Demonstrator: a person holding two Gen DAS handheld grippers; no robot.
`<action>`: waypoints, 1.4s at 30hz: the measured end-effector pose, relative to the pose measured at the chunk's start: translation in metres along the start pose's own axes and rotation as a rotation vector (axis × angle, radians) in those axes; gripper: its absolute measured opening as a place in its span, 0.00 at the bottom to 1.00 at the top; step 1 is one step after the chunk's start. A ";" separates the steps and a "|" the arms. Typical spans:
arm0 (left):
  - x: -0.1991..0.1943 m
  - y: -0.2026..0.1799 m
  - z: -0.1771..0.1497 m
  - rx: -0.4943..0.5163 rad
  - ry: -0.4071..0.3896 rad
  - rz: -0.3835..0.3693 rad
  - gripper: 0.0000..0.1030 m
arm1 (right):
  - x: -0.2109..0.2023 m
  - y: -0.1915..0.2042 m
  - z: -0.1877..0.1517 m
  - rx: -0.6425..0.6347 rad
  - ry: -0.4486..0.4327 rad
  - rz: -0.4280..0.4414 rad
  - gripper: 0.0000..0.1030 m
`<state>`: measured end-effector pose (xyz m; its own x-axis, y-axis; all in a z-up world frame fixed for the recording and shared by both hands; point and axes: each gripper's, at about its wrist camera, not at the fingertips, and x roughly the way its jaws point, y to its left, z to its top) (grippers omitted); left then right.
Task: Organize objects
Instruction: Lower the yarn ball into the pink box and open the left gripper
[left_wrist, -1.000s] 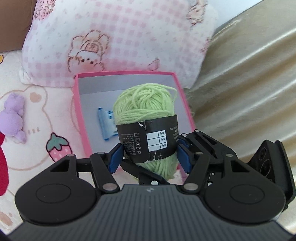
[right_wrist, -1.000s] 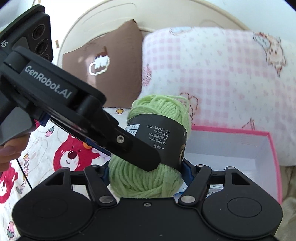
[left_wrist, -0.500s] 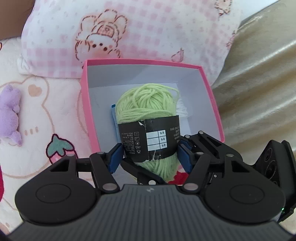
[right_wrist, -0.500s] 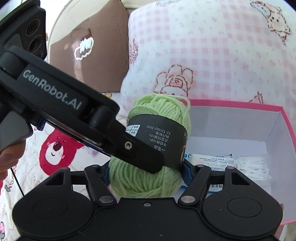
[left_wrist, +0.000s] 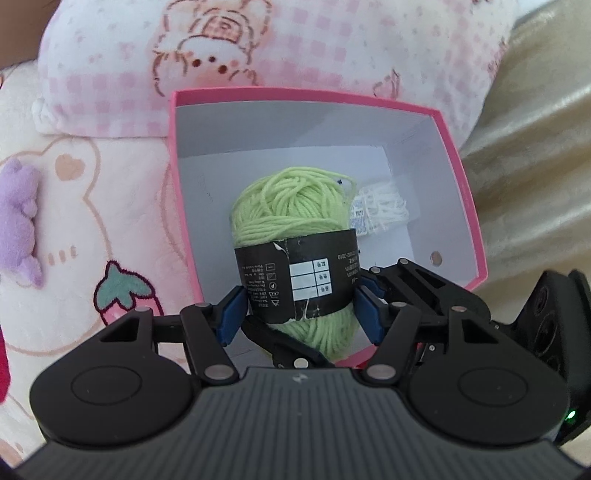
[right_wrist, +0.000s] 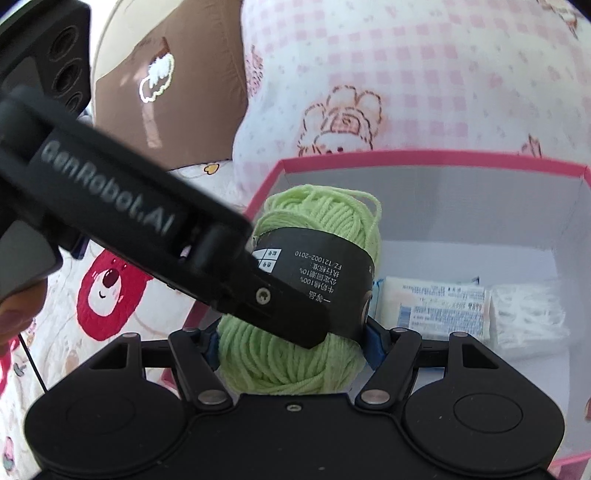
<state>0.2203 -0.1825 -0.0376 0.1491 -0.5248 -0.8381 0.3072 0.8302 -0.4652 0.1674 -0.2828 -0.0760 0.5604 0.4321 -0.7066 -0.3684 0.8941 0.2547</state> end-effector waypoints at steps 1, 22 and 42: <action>0.001 0.000 0.000 0.003 0.002 -0.004 0.60 | -0.001 0.002 -0.001 -0.004 0.000 -0.008 0.71; 0.005 0.002 0.001 0.049 -0.024 0.005 0.56 | 0.023 -0.019 -0.010 0.017 0.100 0.025 0.71; -0.002 0.007 -0.006 0.069 -0.096 0.045 0.44 | 0.004 -0.003 -0.009 0.072 0.106 -0.024 0.78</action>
<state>0.2167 -0.1747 -0.0411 0.2526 -0.5053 -0.8251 0.3619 0.8402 -0.4038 0.1642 -0.2849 -0.0855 0.4857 0.3989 -0.7778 -0.2994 0.9119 0.2806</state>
